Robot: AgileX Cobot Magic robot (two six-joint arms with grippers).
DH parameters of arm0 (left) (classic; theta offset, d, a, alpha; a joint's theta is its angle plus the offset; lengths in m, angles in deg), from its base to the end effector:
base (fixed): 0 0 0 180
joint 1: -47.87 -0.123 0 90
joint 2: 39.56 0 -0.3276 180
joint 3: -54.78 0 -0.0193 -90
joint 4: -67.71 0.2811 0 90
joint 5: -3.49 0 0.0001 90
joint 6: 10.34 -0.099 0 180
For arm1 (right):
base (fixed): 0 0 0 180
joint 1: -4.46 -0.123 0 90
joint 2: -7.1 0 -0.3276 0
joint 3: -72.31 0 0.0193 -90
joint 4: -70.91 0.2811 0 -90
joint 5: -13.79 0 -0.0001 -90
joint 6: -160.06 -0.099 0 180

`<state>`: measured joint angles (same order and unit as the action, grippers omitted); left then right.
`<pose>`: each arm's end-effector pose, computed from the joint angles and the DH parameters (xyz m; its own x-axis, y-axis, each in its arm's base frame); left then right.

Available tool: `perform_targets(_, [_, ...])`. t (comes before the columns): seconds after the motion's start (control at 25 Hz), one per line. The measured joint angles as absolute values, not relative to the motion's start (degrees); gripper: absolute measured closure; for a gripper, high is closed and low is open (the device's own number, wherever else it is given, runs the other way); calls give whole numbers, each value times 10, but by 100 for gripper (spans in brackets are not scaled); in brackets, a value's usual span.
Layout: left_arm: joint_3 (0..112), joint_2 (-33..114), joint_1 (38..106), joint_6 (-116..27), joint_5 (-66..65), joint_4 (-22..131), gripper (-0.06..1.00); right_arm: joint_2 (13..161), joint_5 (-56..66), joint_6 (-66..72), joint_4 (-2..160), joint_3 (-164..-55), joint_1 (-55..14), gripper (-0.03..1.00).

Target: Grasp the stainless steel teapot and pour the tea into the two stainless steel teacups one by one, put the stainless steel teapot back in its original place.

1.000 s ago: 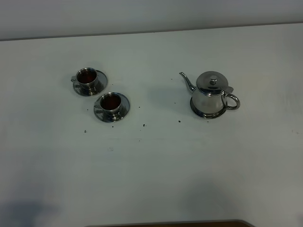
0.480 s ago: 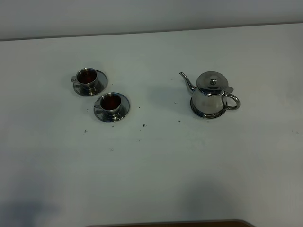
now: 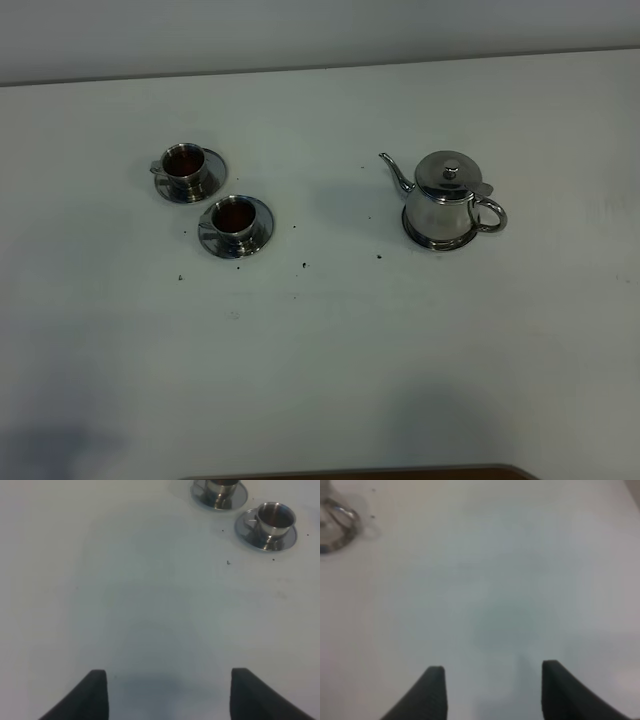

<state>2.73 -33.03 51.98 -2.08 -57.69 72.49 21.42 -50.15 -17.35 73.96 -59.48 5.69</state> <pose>-0.0094 0.0079 0.2743 -0.4920 -0.0683 -0.8679 -0.0430 0.9976 -0.0541 0.0027 0.0047 0.2920 -0.5933 -0.0090 -0.8049 -0.0299 0.9995 0.0108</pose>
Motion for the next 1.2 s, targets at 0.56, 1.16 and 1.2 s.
perform_targets(0.56, [27,-330,520,-22,-577,725,36,154,-502,-173,751,-595,32,53])
perform_targets(1.16, [27,-330,520,-21,-577,725,36,135,-503,-173,751,-595,32,53])
perform_targets(1.2, [27,-330,520,-21,-577,725,36,135,-503,-173,751,-595,32,53])
